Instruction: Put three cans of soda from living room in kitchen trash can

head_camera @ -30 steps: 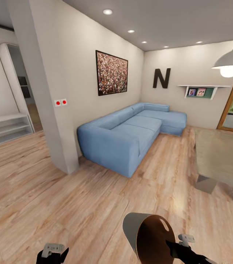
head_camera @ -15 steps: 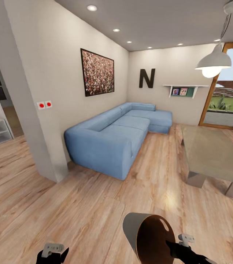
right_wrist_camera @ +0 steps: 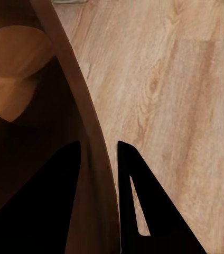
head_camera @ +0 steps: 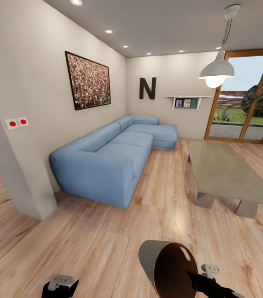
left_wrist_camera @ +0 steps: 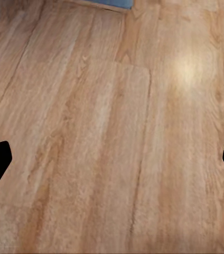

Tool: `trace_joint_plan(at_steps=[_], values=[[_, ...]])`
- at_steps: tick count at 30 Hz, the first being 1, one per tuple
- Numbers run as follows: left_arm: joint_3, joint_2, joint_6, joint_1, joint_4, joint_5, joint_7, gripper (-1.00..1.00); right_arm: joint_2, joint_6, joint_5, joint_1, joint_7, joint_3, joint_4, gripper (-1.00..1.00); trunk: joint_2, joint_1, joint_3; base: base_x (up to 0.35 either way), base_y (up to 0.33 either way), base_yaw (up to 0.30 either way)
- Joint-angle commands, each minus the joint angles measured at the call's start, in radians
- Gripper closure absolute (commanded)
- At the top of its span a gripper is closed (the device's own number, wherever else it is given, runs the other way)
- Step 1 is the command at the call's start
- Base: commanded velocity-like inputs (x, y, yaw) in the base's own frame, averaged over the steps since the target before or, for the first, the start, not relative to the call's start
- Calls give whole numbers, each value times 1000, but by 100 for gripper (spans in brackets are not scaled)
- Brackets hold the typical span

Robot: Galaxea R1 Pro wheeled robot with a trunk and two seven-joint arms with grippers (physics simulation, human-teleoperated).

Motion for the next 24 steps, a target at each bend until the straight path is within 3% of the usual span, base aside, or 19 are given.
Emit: trace_joint_plan(at_steps=[1,8,24], values=[[0,0,0,0,0,0,0,-100,0,1,-10,-1,9,-4,-2,100,0,0,0,255,-174,-252],[-2,-1,0,0,1,0,0,-100,0,0,-10,-1,7,-4,-3,100,0,0,0,255,-183,-193],[-2,-1,0,0,0,0,0,-100,-1,10,-10,-1,7,-4,-2,100,0,0,-20,246,-194,-45]])
